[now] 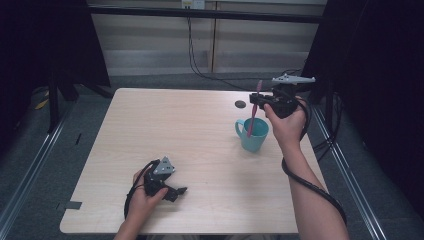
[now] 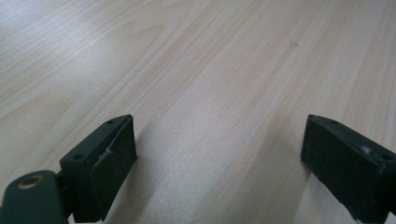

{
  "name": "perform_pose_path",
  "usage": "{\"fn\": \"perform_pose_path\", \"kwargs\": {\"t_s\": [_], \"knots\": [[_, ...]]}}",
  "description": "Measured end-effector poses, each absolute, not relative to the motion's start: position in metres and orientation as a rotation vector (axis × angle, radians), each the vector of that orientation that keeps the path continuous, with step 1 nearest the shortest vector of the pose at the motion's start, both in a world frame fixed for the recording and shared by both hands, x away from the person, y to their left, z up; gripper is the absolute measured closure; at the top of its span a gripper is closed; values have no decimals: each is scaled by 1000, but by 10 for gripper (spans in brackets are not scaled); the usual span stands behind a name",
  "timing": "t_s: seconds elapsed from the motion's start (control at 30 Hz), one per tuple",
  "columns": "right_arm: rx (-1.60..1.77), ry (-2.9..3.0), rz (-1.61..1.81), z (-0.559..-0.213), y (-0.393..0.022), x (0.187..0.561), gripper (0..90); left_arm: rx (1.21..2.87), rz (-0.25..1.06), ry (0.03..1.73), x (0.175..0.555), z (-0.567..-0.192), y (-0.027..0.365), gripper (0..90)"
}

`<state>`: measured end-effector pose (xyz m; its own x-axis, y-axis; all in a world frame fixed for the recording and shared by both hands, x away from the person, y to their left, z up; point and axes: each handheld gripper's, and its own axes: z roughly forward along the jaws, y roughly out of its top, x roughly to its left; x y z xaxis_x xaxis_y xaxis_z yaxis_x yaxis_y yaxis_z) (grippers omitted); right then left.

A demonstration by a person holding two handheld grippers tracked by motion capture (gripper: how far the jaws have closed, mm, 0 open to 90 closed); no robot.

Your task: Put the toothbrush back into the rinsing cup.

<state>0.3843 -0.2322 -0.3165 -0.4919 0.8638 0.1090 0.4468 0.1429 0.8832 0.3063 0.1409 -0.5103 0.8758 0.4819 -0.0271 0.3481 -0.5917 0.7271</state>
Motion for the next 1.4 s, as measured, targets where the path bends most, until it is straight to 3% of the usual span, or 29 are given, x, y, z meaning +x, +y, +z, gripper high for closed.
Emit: {"fn": "perform_pose_path", "kwargs": {"t_s": [1.4], "knots": [[1297,1910,1230,-322,-245,406,834,2263,217,594,306,-510,141,101]]}}
